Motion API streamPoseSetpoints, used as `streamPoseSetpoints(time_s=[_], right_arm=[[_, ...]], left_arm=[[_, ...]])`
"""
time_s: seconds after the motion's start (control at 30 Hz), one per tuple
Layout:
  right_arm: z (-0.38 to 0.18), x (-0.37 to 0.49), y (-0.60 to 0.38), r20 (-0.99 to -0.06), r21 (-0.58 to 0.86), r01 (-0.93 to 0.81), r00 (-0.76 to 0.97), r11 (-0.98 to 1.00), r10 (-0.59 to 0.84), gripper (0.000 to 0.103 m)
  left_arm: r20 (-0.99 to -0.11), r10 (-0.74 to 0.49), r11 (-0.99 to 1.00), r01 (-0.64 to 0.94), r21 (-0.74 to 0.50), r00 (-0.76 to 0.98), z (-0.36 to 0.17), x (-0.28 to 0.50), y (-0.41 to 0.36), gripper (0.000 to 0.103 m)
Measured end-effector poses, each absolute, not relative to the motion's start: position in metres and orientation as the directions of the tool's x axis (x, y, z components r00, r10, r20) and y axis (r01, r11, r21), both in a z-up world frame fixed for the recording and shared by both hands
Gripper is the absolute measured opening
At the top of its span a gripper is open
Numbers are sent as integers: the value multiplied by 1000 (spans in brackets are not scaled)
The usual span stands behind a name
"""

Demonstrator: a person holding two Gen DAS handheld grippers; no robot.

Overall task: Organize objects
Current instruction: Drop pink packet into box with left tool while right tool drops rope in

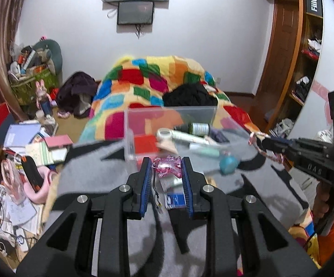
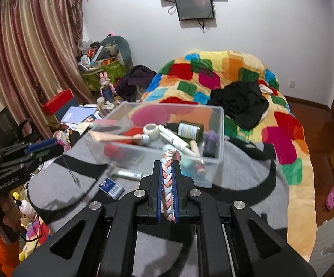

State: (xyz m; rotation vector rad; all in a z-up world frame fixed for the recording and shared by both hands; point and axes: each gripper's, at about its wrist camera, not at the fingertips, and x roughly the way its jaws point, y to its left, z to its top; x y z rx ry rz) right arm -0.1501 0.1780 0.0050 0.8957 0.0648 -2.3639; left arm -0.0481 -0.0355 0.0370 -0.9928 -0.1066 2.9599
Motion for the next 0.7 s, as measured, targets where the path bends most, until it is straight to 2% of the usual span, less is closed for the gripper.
streamPoseSetpoints(time_s=[0.43, 0.7], right_arm=[[23, -176, 148, -577, 143, 573, -614, -807, -538, 7], [2, -205, 122, -649, 121, 582, -566, -804, -508, 7]], left_arm=[[-568, 18, -996, 33, -80, -823, 70, -94, -58, 25], [-607, 16, -997, 34, -72, -795, 56, -127, -57, 25]])
